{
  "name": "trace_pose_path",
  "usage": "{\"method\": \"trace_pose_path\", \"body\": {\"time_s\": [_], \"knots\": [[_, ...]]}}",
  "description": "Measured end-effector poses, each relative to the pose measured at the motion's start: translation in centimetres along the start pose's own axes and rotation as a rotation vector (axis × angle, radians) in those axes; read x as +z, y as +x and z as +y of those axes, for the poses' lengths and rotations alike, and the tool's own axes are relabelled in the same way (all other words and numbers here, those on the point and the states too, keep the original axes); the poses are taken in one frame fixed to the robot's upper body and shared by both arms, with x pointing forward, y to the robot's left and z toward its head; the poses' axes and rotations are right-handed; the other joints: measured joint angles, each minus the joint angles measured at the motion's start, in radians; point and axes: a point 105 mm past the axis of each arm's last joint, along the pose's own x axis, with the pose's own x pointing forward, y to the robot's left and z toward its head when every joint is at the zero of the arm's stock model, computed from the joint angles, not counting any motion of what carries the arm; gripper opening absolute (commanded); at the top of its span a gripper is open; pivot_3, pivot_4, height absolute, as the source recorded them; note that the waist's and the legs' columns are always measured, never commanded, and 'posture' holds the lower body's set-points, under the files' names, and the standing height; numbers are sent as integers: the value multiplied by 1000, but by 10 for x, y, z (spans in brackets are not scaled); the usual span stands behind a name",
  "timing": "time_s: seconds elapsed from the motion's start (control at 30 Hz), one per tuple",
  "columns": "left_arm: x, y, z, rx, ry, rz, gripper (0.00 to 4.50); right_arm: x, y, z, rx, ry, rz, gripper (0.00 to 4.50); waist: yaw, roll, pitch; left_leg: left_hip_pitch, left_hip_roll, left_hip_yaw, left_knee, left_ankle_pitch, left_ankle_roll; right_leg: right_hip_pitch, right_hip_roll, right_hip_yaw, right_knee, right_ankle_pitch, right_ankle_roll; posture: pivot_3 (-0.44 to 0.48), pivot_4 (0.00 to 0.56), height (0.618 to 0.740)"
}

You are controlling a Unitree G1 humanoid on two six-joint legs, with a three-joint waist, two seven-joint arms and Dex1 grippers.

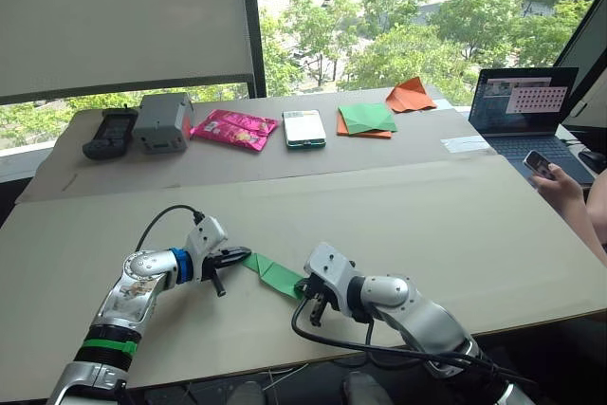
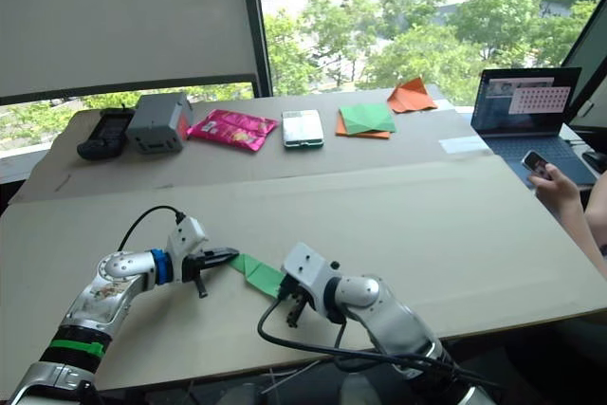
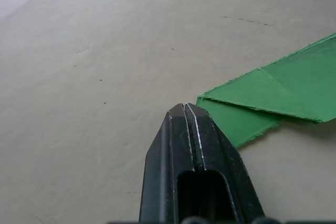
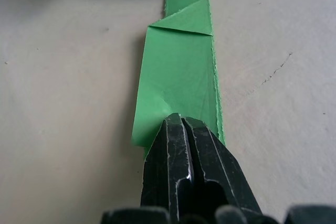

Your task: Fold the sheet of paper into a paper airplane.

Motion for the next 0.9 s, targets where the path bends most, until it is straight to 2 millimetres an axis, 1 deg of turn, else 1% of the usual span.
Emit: {"method": "trace_pose_path", "body": {"time_s": [0.07, 0.17, 0.23, 0.3, 0.37, 0.4, 0.43, 0.47, 0.5, 0.53, 0.57, 0.6, 0.63, 0.7, 0.73, 0.77, 0.9], "knots": [[0, 0, 0, 4, -23, -11, 0, 3, 0, 0, 3, -16, -16, 25, 0, 0, 0, 0, 0, 0, 0, 0, 0, 0, 0, 0, 0, 0, 0, 0, 150, 732], [5, -12, 1, 15, -110, -70, 0, 10, -3, -2, -2, -63, -96, 25, -1, -5, 9, -6, 0, 0, -1, 0, 0, -8, 0, 0, 0, 0, 0, 0, 150, 732], [9, -20, -2, 1, -143, -97, 0, 18, -10, -8, -19, -66, -149, 25, -1, -6, 13, -11, 0, 0, -1, 1, 2, -11, 0, 0, 1, 1, 1, 0, 150, 732], [19, -36, -6, -11, -156, -130, 0, 29, -21, -13, -36, -88, -218, 25, -1, -8, 14, -10, 0, 0, -1, 2, 4, -11, 1, 1, 4, 1, 1, 0, 150, 732], [29, -54, -11, -23, -142, -144, 0, 40, -36, -18, -59, -157, -260, 614, -1, -9, 15, -8, 0, 0, -2, 1, 1, -11, 1, 1, 6, 1, 1, 0, 150, 732], [32, -62, -15, -29, -133, -140, 0, 41, -42, -18, -65, -186, -269, 865, 0, -9, 15, -6, 0, 0, -3, 0, 1, -10, 1, 1, 6, 1, 0, 0, 150, 732], [32, -72, -22, -37, -128, -124, 0, 42, -49, -17, -69, -217, -277, 1281, 1, -8, 15, -5, 0, 1, -4, 0, 0, -10, 0, 1, 6, 0, -1, 0, 150, 732], [31, -76, -27, -45, -130, -116, 0, 40, -52, -16, -72, -224, -278, 1542, 2, -8, 16, -4, 0, 1, -4, 0, 0, -10, 0, 1, 5, 0, -1, 0, 150, 732], [30, -79, -31, -50, -135, -108, 0, 39, -55, -15, -70, -230, -280, 1927, 3, -8, 17, -4, 0, 1, -4, 0, 0, -11, 0, 1, 5, 0, -1, 0, 150, 732], [29, -81, -36, -58, -143, -101, 0, 37, -57, -13, -67, -230, -284, 2217, 4, -8, 18, -5, 0, 1, -4, 0, 0, -11, -1, 1, 2, -1, -2, 0, 150, 732], [27, -82, -41, -64, -149, -96, 257, 36, -59, -10, -60, -226, -294, 2621, 3, -7, 20, -5, 1, 1, -4, 0, 0, -11, -1, 0, -1, -1, -2, 0, 150, 732], [24, -84, -45, -67, -159, -91, 543, 34, -63, -6, -48, -220, -304, 2900, 3, -6, 20, -5, 1, 1, -4, 0, 0, -11, -1, -1, -6, -1, -2, 0, 150, 732], [21, -87, -48, -61, -170, -89, 833, 32, -67, -1, -33, -219, -314, 3289, 3, -6, 22, -6, 1, 1, -3, 0, -1, -12, -3, -3, -10, -1, -2, 0, 150, 732], [20, -90, -49, -49, -180, -90, 1474, 29, -72, 4, -14, -227, -313, 3952, 1, -6, 23, -7, 1, 1, -1, -1, -1, -12, -7, -7, -16, -1, -2, 0, 150, 732], [21, -92, -49, -43, -179, -93, 1835, 27, -73, 7, 3, -231, -317, 4293, 1, -5, 24, -8, 1, 2, -1, -1, -1, -12, -13, -17, -22, -1, -2, 0, 150, 732], [21, -93, -49, -38, -177, -93, 2180, 27, -74, 9, 21, -236, -324, 4500, 1, -4, 24, -9, 1, 2, -1, -1, -1, -12, -18, -24, -27, -1, -2, 0, 150, 732], [20, -93, -48, -23, -176, -92, 3487, 27, -74, 18, 97, -255, -328, 4500, 3, -2, 25, -11, 0, 6, 1, -1, -1, -13, -22, -26, -30, -1, -2, 0, 150, 732]]}}
